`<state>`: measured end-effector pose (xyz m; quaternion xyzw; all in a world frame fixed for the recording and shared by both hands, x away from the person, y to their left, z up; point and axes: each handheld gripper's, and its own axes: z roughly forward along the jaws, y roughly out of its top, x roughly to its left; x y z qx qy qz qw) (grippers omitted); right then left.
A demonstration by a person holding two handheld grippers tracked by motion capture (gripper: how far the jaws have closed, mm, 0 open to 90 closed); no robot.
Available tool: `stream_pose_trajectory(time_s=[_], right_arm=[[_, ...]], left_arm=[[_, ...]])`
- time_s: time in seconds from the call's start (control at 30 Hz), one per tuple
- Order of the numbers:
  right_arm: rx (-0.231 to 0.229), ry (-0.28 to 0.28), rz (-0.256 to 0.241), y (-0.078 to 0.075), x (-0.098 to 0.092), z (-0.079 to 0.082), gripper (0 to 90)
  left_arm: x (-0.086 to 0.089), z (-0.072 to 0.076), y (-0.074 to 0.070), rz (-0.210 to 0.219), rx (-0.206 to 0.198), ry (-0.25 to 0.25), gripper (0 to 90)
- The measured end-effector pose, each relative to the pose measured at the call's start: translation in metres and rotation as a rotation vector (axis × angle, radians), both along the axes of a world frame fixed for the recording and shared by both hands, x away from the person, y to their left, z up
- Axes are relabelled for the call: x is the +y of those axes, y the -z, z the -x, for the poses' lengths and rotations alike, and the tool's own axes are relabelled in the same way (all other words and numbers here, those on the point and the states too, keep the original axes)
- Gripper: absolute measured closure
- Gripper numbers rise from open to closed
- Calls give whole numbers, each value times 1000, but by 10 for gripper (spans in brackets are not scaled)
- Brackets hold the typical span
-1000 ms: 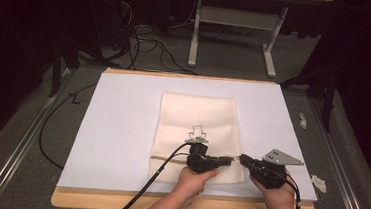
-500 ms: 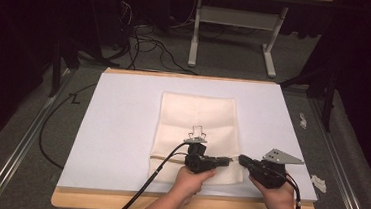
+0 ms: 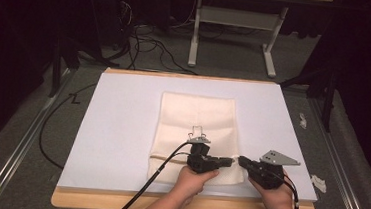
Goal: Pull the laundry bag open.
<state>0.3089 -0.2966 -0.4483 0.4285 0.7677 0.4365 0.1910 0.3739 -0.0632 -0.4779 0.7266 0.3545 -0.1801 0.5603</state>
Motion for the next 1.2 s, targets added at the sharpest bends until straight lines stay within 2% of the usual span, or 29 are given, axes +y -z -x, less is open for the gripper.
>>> stream_pose_trajectory(time_s=[0.13,0.3,0.33,0.37,0.4,0.43,0.47,0.53,0.57,0.63,0.73,0.8,0.97,1.0,1.03,1.07,1.1,1.13,1.2], right_arm=[[-3,0,10,0,2,0,869],[-9,3,30,-1,3,0,871],[-9,8,27,-2,3,1,872],[-12,12,22,-3,3,1,872],[-29,2,18,-6,3,2,874],[-60,27,41,-9,5,5,875],[-90,57,31,-15,0,6,875],[-93,95,-43,-21,-16,4,875],[-91,115,-55,-21,-21,4,874],[-77,126,-52,-17,-30,3,873],[-73,136,-47,-15,-33,2,871],[-74,150,-47,-15,-35,2,870],[-67,204,-46,-13,-50,2,870],[-64,215,-50,-13,-54,2,869],[-55,201,-70,-12,-58,1,865],[-32,173,-91,-11,-58,1,864],[-33,159,-57,-10,-51,2,864],[-49,148,6,-9,-39,4,857],[-58,145,16,-10,-36,4,847]], left_arm=[[1,0,0,2,-9,5,876],[3,1,5,8,9,-6,878],[5,1,6,-13,5,-17,878],[8,-1,8,-10,14,-37,879],[12,-2,10,-35,21,-80,880],[22,-6,13,-32,46,-125,880],[30,-9,15,17,86,-128,880],[37,-9,12,-32,44,-143,879],[40,-9,11,-43,47,-138,878],[49,-9,7,-78,24,-135,878],[69,-11,2,-128,4,-156,877],[89,-12,0,-163,0,-182,877],[165,-5,-4,-240,6,-294,876],[180,-3,-2,-221,19,-297,876],[189,0,-1,-197,33,-290,876],[193,5,-1,-215,14,-298,876],[194,8,-1,-240,-3,-309,876],[194,9,-1,-266,-25,-313,873],[190,9,-2,-329,-75,-314,867]])
